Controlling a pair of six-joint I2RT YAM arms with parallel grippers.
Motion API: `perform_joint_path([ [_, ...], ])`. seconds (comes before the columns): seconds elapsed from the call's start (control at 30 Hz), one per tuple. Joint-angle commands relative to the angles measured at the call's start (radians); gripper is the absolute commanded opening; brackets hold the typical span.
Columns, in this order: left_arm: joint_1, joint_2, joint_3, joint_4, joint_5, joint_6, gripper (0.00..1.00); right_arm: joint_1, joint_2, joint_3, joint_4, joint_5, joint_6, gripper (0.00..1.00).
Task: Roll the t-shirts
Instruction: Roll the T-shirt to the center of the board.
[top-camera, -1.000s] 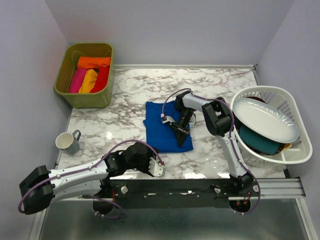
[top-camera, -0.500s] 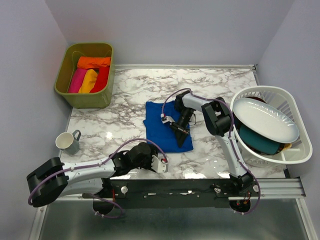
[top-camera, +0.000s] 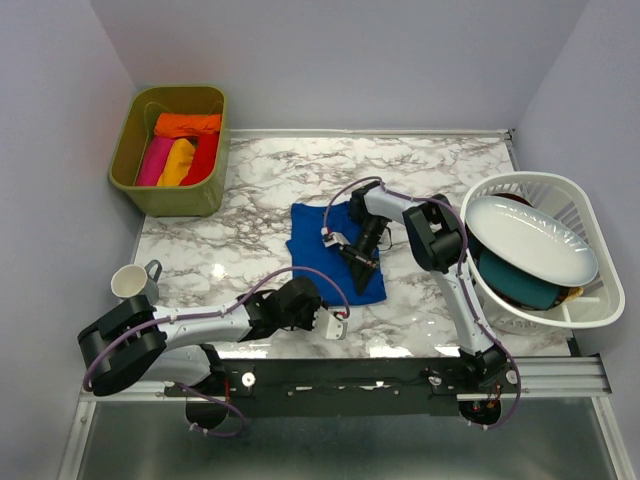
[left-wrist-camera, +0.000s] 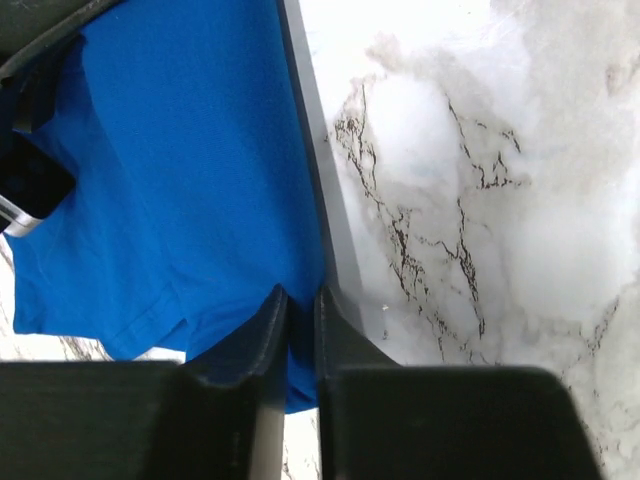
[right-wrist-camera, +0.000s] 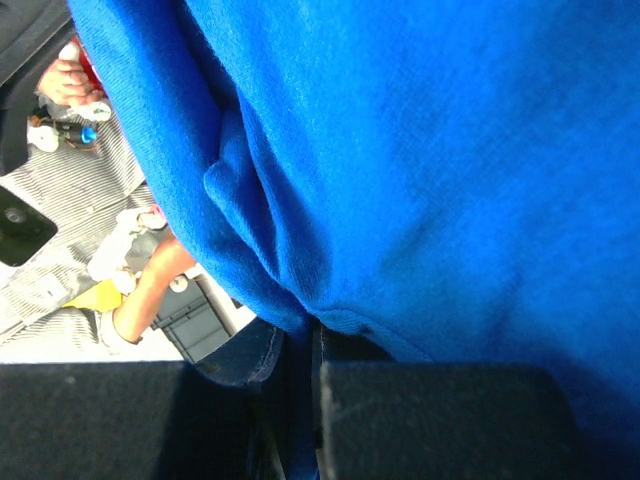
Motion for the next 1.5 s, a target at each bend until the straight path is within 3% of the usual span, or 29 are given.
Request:
perform_joint_path([
  [0.0,0.040,0.016,0.012,-0.213,0.119,-0.015,0.14,0.010,0.084,-0.003,0.083,0.187,-0.042,0.25],
  [0.03,0.067,0.016,0.024,-0.238,0.162,-0.010,0.11,0.010,0.079,-0.002,0.085,0.193,-0.037,0.31],
  [0.1,0.095,0.022,0.079,-0.322,0.222,-0.003,0.06,0.006,0.060,-0.006,0.082,0.190,-0.060,0.53],
  [0.13,0.116,0.022,0.102,-0.364,0.271,0.014,0.03,-0.003,0.006,-0.013,0.071,0.172,-0.086,1.00],
  [0.33,0.176,0.009,0.214,-0.519,0.509,0.054,0.00,-0.108,-0.279,-0.026,0.192,0.113,-0.111,1.00],
  [0.4,0.193,0.030,0.263,-0.566,0.576,0.036,0.00,-0.146,-0.455,-0.155,0.282,0.113,-0.128,1.00],
  [0.43,0.201,0.042,0.282,-0.583,0.598,0.030,0.00,-0.152,-0.538,-0.225,0.435,0.144,-0.129,1.00],
  [0.47,0.212,0.053,0.308,-0.592,0.622,0.020,0.00,-0.157,-0.612,-0.419,0.526,0.165,-0.133,1.00],
  [0.5,0.219,0.055,0.314,-0.591,0.650,0.010,0.00,-0.157,-0.769,-0.510,0.618,0.185,-0.152,1.00],
  [0.53,0.233,0.055,0.314,-0.583,0.662,-0.010,0.00,-0.157,-0.842,-0.625,0.810,0.216,-0.163,1.00],
  [0.6,0.247,0.055,0.313,-0.556,0.682,-0.026,0.00,-0.151,-1.077,-0.910,0.966,0.181,-0.236,1.00],
  [0.63,0.267,0.056,0.314,-0.548,0.700,-0.036,0.00,-0.136,-1.149,-0.994,1.131,0.173,-0.249,1.00],
  [0.73,0.310,0.070,0.337,-0.542,0.775,-0.079,0.00,-0.004,-1.375,-1.241,1.362,0.236,-0.307,1.00],
  [0.87,0.356,0.124,0.376,-0.582,0.855,-0.102,0.00,0.162,-1.409,-1.326,1.449,0.268,-0.315,1.00],
  [1.27,0.434,0.122,0.357,-0.542,0.912,-0.138,0.00,0.260,-1.291,-1.347,1.478,0.281,-0.475,1.00],
  [1.47,0.482,0.121,0.373,-0.592,0.951,-0.092,0.00,0.271,-1.220,-1.370,1.605,0.365,-0.484,0.88],
])
